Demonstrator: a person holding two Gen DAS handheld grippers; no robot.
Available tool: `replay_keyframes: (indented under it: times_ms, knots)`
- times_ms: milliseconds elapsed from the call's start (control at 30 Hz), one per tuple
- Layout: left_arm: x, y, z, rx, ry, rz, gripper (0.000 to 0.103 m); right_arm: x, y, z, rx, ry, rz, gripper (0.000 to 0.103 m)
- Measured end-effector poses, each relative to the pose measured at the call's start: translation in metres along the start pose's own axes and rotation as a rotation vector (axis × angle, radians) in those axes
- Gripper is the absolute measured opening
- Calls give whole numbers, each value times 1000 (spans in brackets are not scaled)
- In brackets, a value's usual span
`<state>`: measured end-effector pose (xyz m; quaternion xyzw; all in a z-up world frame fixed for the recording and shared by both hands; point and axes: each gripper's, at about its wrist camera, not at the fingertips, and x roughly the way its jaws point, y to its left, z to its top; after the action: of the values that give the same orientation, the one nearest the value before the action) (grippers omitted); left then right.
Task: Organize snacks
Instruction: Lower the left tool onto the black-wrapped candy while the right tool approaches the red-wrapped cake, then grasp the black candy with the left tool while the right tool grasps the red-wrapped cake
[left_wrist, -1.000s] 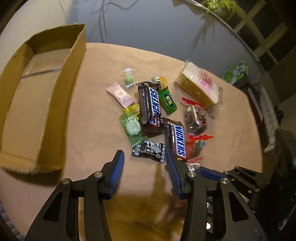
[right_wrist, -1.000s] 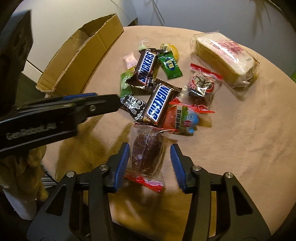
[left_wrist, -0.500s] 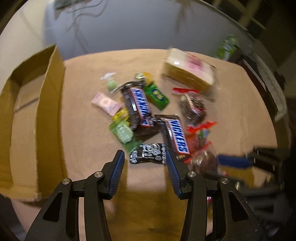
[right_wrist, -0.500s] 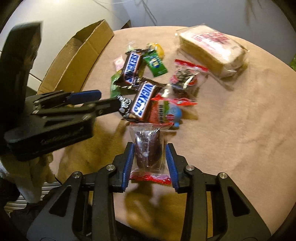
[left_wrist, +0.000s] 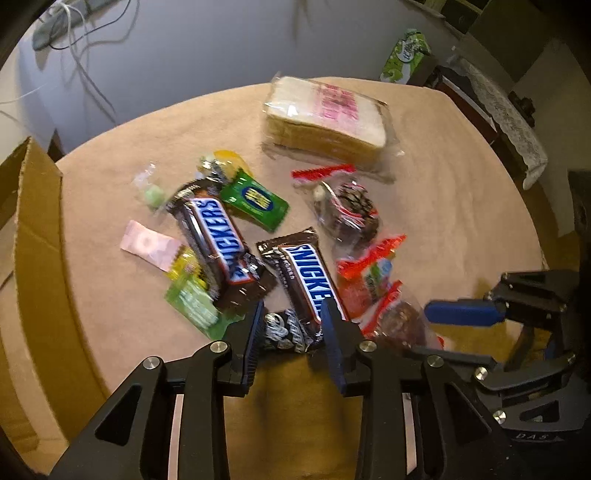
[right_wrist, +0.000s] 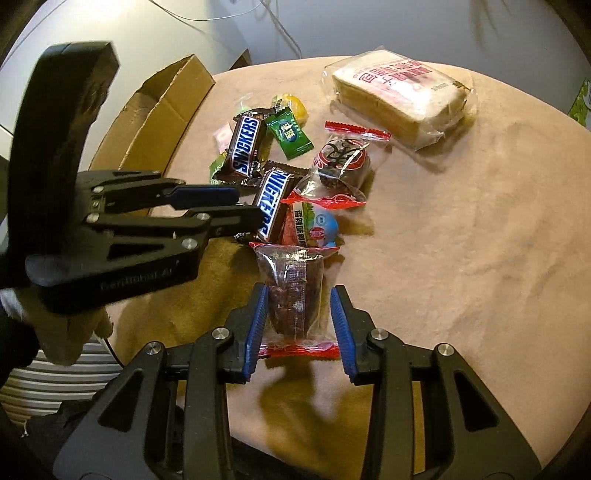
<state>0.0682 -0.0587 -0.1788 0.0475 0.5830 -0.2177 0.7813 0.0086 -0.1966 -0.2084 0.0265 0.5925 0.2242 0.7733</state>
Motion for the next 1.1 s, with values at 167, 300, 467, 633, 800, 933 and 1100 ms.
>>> replay_keyframes:
  times_ms: [167, 300, 467, 633, 800, 933, 1100]
  knots:
    - [-3, 9, -9, 7, 29, -22, 32, 2, 3, -1, -10, 9, 3, 37]
    - [-6, 7, -21, 57, 47, -7, 31, 5, 5, 0, -13, 11, 4, 37]
    - [-4, 0, -32, 114, 80, 23, 29, 6, 5, 1, -21, 15, 1, 37]
    - [-3, -11, -31, 168, 66, 78, 37, 7, 5, 2, -26, 22, 1, 37]
    - [2, -16, -25, 196, 62, 100, 42, 12, 7, 4, -38, 36, -13, 48]
    - [10, -29, -12, 213, 56, 107, 42, 18, 6, 5, -32, 47, 2, 49]
    - [15, -30, -2, 203, 41, 76, 40, 22, 6, 6, -35, 55, 23, 48]
